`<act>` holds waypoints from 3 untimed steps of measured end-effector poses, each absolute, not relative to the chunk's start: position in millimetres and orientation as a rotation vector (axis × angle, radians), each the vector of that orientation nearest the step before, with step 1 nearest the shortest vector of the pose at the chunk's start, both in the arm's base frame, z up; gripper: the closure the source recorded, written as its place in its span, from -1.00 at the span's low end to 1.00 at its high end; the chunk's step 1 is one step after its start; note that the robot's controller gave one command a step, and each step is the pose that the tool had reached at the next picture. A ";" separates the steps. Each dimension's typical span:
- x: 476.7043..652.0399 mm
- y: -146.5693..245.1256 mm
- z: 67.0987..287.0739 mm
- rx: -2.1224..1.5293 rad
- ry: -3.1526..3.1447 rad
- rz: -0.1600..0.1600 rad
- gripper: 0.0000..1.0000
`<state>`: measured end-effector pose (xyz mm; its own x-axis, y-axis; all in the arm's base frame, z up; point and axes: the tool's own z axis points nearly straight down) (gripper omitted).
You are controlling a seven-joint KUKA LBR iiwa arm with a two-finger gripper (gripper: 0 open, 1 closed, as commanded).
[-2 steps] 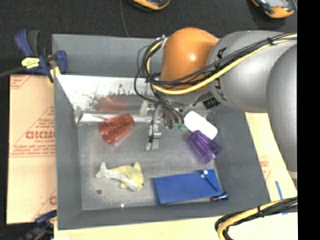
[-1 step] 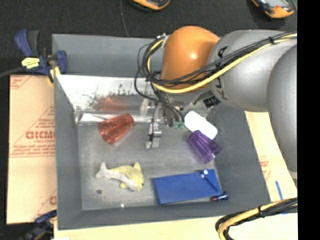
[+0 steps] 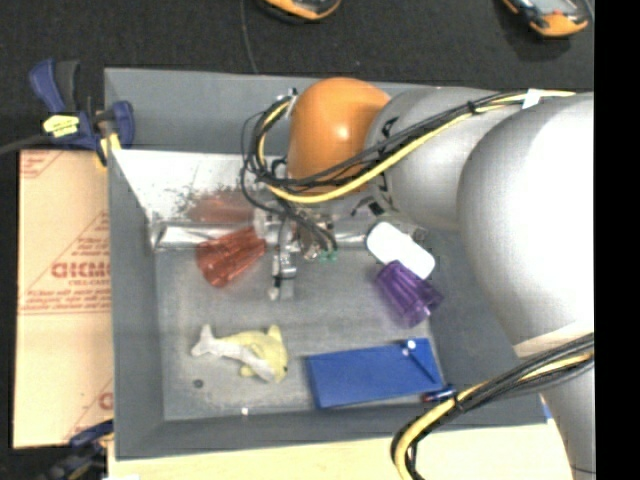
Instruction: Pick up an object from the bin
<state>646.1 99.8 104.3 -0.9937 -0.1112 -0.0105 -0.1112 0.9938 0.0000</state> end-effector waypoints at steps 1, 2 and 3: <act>648.5 104.5 128.0 -0.275 3.118 0.000 -1.00; 648.8 113.9 122.9 -0.679 3.048 -0.004 -1.00; 654.8 116.0 68.9 -0.594 3.063 -0.001 -1.00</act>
Offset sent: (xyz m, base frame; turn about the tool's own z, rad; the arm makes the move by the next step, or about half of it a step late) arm 0.0007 0.0196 -0.0043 -0.4510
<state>654.8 116.0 68.9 -0.9273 -0.3737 -0.0208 -0.3737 0.9275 -0.0046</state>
